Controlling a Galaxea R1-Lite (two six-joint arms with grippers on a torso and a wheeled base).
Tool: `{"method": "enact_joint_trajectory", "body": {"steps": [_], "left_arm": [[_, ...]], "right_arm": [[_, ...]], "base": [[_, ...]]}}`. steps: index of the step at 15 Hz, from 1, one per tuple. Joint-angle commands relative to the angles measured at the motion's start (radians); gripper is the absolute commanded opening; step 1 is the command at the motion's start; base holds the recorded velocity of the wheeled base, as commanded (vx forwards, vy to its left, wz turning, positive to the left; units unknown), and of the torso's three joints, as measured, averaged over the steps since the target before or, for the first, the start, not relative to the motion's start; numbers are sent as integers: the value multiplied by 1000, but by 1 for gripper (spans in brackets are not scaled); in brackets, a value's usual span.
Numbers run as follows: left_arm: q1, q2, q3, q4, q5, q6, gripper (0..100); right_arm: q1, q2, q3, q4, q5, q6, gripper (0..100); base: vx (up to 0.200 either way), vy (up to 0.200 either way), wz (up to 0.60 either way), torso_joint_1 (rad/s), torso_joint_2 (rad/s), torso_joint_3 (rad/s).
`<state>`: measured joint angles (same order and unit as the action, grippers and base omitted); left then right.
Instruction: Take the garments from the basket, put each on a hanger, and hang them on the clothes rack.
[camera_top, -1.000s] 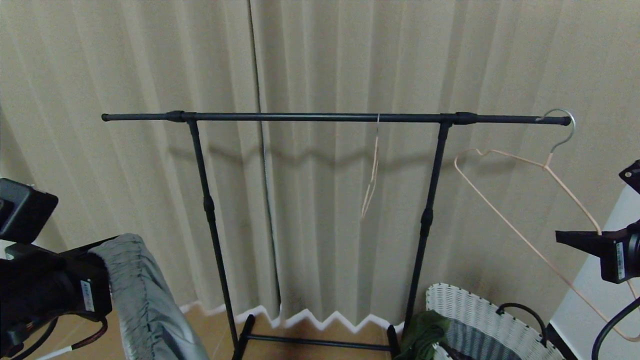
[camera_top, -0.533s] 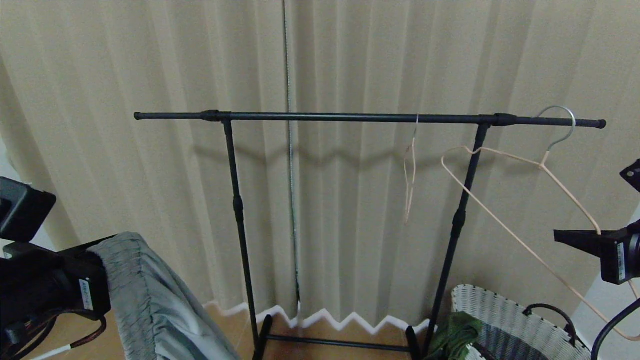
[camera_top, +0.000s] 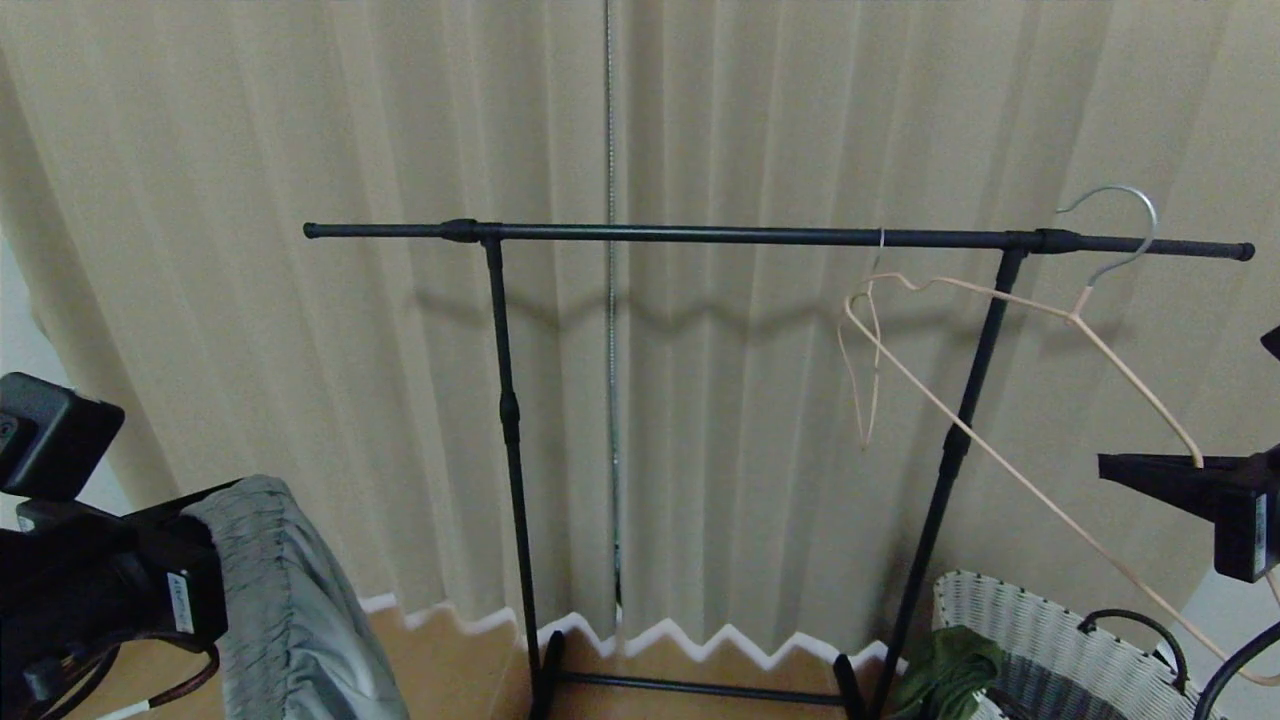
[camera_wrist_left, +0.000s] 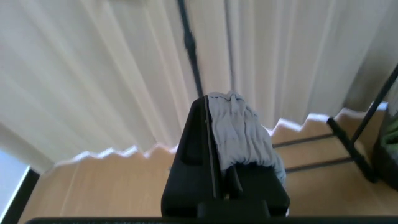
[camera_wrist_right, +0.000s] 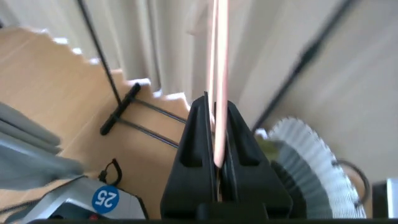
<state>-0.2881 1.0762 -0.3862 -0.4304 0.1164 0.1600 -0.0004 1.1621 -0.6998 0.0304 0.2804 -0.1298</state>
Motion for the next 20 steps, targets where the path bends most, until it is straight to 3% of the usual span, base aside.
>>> {"method": "enact_joint_trajectory", "body": {"steps": [1, 4, 6, 9, 11, 12, 14, 16, 18, 20], "left_arm": [[-2, 21, -2, -2, 0, 1, 0], [-26, 102, -63, 2, 5, -4, 0], [-56, 202, -152, 9, 35, -5, 0], [-120, 366, -330, 33, 198, -11, 0], [-135, 410, -378, 36, 240, -17, 0], [-148, 508, -507, 70, 284, -40, 0], [-149, 581, -619, 134, 284, -105, 0], [-158, 654, -760, 229, 310, -235, 0], [-168, 705, -832, 256, 368, -297, 0], [-168, 742, -864, 254, 410, -298, 0]], "right_arm": [[51, -27, 17, -29, 0, 1, 0], [172, 1, 40, -60, 2, 22, 0], [318, 28, 37, -61, 0, 134, 0], [479, 100, 62, -155, 0, 208, 0], [510, 122, 72, -188, 2, 210, 0], [582, 148, 91, -241, 13, 222, 0], [629, 148, 92, -242, 46, 246, 0], [705, 146, 95, -242, 63, 286, 0], [784, 143, 111, -244, 63, 320, 0], [824, 145, 115, -242, 63, 322, 0]], "base": [[0, 0, 0, 0, 0, 0], [0, 0, 0, 0, 0, 0], [0, 0, 0, 0, 0, 0], [0, 0, 0, 0, 0, 0], [0, 0, 0, 0, 0, 0], [0, 0, 0, 0, 0, 0], [0, 0, 0, 0, 0, 0], [0, 0, 0, 0, 0, 0], [0, 0, 0, 0, 0, 0], [0, 0, 0, 0, 0, 0]]}}
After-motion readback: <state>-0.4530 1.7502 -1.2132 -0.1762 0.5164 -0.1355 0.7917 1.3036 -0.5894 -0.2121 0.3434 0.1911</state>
